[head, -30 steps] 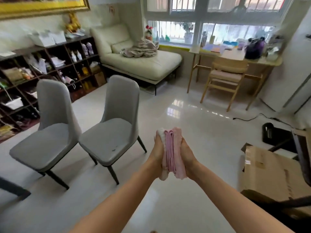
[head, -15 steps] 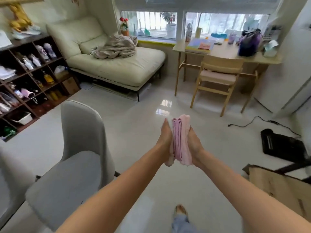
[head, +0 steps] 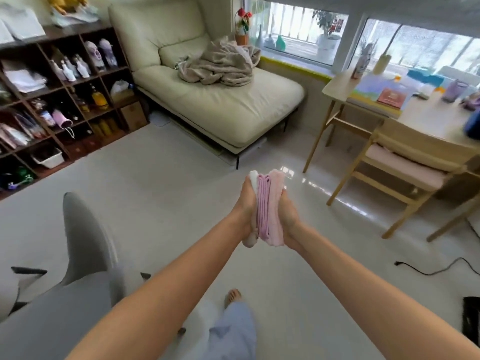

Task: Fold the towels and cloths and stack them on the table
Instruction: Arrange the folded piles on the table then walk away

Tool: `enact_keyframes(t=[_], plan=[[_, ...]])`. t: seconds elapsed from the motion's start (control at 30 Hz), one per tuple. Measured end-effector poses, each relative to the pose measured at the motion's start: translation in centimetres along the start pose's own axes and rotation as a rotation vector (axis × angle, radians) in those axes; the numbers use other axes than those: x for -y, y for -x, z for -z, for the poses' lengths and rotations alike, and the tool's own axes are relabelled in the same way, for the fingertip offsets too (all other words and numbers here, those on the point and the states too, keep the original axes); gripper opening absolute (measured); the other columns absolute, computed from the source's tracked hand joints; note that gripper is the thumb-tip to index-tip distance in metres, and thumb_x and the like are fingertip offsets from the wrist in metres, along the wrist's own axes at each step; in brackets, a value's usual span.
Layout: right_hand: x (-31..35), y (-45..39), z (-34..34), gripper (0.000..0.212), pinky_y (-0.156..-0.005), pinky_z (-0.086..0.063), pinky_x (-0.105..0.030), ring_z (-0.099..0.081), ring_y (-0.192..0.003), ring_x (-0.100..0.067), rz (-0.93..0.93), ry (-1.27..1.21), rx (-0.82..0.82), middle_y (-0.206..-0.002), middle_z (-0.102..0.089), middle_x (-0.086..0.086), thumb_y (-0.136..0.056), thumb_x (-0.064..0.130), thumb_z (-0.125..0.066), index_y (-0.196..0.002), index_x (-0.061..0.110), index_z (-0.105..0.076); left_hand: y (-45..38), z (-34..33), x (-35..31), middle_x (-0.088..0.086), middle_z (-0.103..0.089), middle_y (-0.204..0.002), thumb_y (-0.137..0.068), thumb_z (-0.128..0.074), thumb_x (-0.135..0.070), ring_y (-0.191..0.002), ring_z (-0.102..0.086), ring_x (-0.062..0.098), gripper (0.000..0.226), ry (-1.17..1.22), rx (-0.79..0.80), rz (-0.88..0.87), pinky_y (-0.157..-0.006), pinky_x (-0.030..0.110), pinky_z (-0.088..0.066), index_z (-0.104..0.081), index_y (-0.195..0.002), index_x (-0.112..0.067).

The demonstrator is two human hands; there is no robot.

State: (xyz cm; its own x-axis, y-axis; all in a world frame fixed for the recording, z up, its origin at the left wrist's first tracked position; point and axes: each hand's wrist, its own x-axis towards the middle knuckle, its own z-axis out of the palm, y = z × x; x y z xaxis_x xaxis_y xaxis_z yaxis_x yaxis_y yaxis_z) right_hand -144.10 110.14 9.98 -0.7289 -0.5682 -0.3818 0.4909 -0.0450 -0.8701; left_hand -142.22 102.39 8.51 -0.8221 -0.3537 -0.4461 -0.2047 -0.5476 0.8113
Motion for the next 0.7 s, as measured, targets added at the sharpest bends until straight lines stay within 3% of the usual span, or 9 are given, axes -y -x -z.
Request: enact_keyframes(t=[0.1,0.23,0.37,0.43,0.53,0.63,0.7], plan=[[1.9,-7.7,-1.2,0.036,-0.042,-0.04,-0.013,-0.043,-0.055,-0.01,0.005,0.018,0.028,-0.068,-0.034,-0.009,-0.103,0.039,-0.028,-0.092,0.013,-0.051,-6.8,1.2,-3.2,0.006,-0.046,-0.063,-0.089,-0.035,-0.055,-0.066,-0.053,0.022,0.048,-0.045,-0.016,0.024,-0.061,0.032,-0.043,-0.051,-0.062,-0.017],[6.1,-18.6,-4.1,0.037,-0.046,-0.042,-0.015,-0.044,-0.061,-0.013,0.046,0.111,-0.018,-0.068,-0.036,-0.005,-0.101,0.043,-0.035,-0.076,0.016,-0.045,-15.9,2.4,-10.4,0.004,-0.042,-0.061,-0.087,-0.039,-0.054,-0.066,-0.05,0.021,0.043,-0.031,-0.061,0.027,-0.061,0.031,-0.04,-0.044,-0.062,-0.02],[10.5,-28.8,-7.3,0.037,-0.055,-0.046,-0.023,-0.051,-0.067,-0.011,-0.061,-0.04,0.003,-0.068,-0.047,0.001,-0.098,0.047,-0.042,-0.075,0.019,-0.051,-23.9,3.7,-17.6,0.006,-0.039,-0.072,-0.075,-0.047,-0.056,-0.073,-0.045,0.022,0.038,0.013,-0.143,0.008,-0.06,0.03,-0.037,-0.045,-0.077,-0.018],[11.6,-32.7,-9.2,0.032,-0.052,-0.043,-0.024,-0.042,-0.064,-0.008,-0.01,-0.02,0.017,-0.069,-0.037,0.006,-0.098,0.043,-0.04,-0.072,0.023,-0.041,-26.8,5.1,-20.2,0.002,-0.039,-0.067,-0.076,-0.047,-0.053,-0.061,-0.047,0.019,0.035,0.041,-0.183,0.029,-0.055,0.026,-0.036,-0.043,-0.076,-0.018],[13.1,-40.7,-13.1,0.026,-0.065,-0.035,-0.025,-0.041,-0.07,-0.009,-0.045,-0.121,0.129,-0.076,-0.036,0.008,-0.089,0.048,-0.048,-0.075,0.027,-0.043,-32.5,8.2,-24.9,-0.004,-0.041,-0.058,-0.081,-0.047,-0.049,-0.044,-0.047,0.014,0.031,0.102,-0.257,0.029,-0.054,0.026,-0.035,-0.042,-0.067,-0.021],[14.4,-48.6,-17.9,0.026,-0.061,-0.037,-0.029,-0.036,-0.072,-0.011,0.073,0.156,0.075,-0.079,-0.028,0.007,-0.089,0.045,-0.048,-0.077,0.026,-0.035,-39.0,12.3,-29.6,-0.004,-0.045,-0.056,-0.085,-0.048,-0.047,-0.043,-0.051,0.012,0.032,0.116,-0.339,-0.008,-0.053,0.025,-0.038,-0.045,-0.067,-0.021],[14.8,-53.6,-20.4,0.02,-0.063,-0.04,-0.025,-0.043,-0.071,-0.009,0.017,0.161,0.223,-0.081,-0.038,0.011,-0.092,0.046,-0.046,-0.08,0.031,-0.041,-41.7,15.1,-32.2,-0.003,-0.048,-0.059,-0.084,-0.048,-0.048,-0.05,-0.053,0.013,0.032,0.11,-0.378,-0.046,-0.055,0.026,-0.039,-0.046,-0.067,-0.021]])
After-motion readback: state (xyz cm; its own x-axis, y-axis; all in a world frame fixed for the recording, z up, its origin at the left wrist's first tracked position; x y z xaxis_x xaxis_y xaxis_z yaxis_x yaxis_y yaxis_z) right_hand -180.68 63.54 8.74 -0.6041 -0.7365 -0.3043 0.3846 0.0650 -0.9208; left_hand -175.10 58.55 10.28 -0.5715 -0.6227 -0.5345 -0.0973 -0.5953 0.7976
